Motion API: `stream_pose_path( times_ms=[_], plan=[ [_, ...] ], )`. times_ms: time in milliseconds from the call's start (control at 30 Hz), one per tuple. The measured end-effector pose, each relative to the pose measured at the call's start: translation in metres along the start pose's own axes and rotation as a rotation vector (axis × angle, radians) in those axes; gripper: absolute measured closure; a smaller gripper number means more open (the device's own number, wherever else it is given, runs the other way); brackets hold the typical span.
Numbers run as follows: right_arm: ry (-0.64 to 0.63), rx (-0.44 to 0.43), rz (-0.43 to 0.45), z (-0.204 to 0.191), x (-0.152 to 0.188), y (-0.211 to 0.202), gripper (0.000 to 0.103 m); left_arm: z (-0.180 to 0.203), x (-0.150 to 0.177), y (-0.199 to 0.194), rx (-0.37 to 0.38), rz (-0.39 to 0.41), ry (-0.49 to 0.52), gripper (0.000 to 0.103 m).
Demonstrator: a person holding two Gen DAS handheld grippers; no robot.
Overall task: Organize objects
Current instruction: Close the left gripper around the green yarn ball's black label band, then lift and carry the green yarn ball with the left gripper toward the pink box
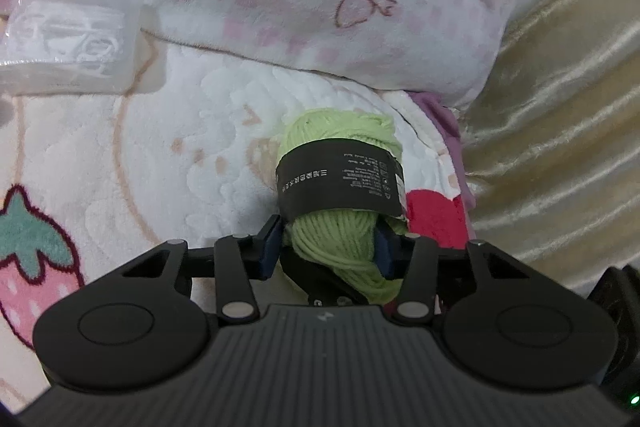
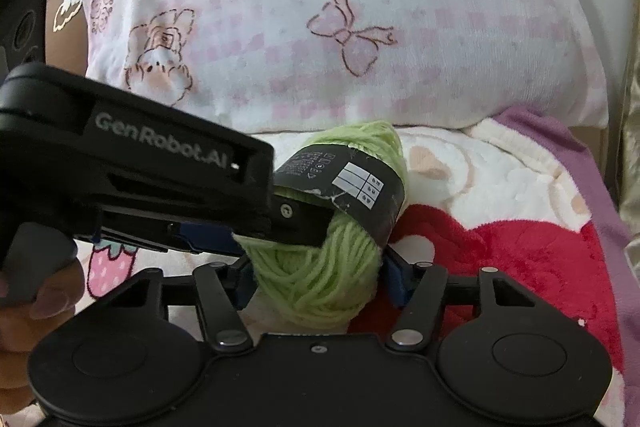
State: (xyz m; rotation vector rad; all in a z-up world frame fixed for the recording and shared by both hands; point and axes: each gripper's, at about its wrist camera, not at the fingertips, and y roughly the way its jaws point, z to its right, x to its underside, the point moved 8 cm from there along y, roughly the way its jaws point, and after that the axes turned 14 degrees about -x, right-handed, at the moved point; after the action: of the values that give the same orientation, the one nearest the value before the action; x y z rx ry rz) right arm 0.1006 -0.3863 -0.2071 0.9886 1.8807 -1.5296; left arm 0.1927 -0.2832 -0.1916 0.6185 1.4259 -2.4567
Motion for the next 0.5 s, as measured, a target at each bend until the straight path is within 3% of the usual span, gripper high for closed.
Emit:
stream_pose_path(
  times_ms=[333, 500],
  plan=[
    [-0.007, -0.017, -0.011, -0.018, 0.002, -0.014, 0.040, 0.002, 0.011, -0.023, -0.025, 0.027, 0.015, 0.059],
    [0.011, -0.078, -0.058, -0.030, -0.003, -0.016, 0.040, -0.002, 0.016, -0.038, -0.068, 0.015, 0.026, 0.058]
  ],
)
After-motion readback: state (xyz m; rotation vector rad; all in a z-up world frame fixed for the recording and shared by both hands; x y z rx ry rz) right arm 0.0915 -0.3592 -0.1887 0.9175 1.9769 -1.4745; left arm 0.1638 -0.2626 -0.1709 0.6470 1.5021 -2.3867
